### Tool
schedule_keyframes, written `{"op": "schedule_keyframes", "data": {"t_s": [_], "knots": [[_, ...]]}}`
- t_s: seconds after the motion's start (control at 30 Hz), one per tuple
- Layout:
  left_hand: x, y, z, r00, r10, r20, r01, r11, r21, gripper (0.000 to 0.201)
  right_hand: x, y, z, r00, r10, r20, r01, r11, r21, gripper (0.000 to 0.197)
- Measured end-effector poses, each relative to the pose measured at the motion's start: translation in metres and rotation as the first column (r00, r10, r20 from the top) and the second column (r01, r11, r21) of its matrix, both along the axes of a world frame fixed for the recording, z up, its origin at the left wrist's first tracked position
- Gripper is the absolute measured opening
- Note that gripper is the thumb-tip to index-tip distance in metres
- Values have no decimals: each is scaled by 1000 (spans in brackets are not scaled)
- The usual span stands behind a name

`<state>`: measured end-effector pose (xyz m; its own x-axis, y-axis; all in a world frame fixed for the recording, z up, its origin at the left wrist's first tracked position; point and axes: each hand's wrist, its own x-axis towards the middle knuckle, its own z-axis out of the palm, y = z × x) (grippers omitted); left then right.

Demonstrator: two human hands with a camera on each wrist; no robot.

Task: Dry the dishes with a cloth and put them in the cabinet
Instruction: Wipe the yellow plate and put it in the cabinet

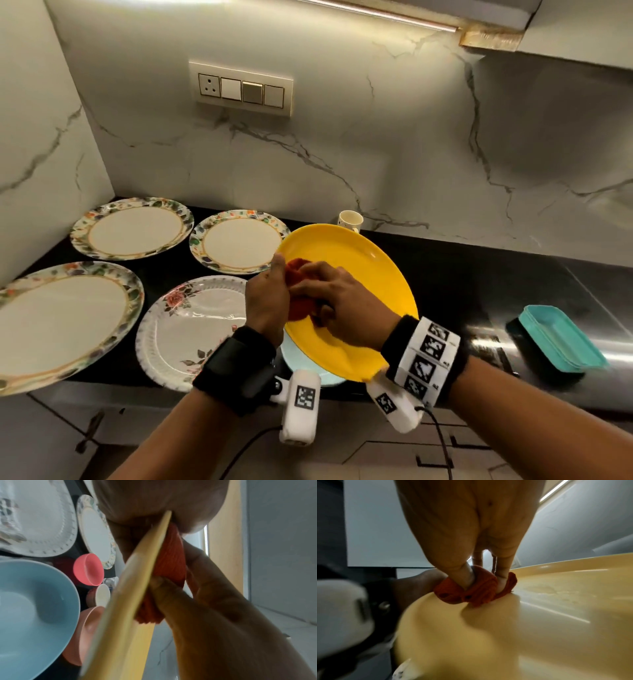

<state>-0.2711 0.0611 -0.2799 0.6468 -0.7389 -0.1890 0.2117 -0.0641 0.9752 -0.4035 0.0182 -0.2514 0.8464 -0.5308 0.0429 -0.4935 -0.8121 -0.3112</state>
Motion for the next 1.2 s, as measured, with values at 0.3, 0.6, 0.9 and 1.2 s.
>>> {"op": "schedule_keyframes", "data": {"t_s": [0.3,0.6,0.9,1.2], "knots": [[40,20,-21,997,75,-19,-74,996,51,49,-24,53,-32,994,98,-56,-98,995,15,50],[64,22,1,992,14,123,-13,1000,-11,33,-70,-10,65,981,-6,-192,7,1000,5,50],[28,11,37,942,-15,336,32,998,-46,49,-1,-110,55,958,-274,-81,269,961,-64,56],[7,3,24,940,97,328,-89,995,-41,52,-24,-93,-20,904,-426,7,423,899,117,50]]}}
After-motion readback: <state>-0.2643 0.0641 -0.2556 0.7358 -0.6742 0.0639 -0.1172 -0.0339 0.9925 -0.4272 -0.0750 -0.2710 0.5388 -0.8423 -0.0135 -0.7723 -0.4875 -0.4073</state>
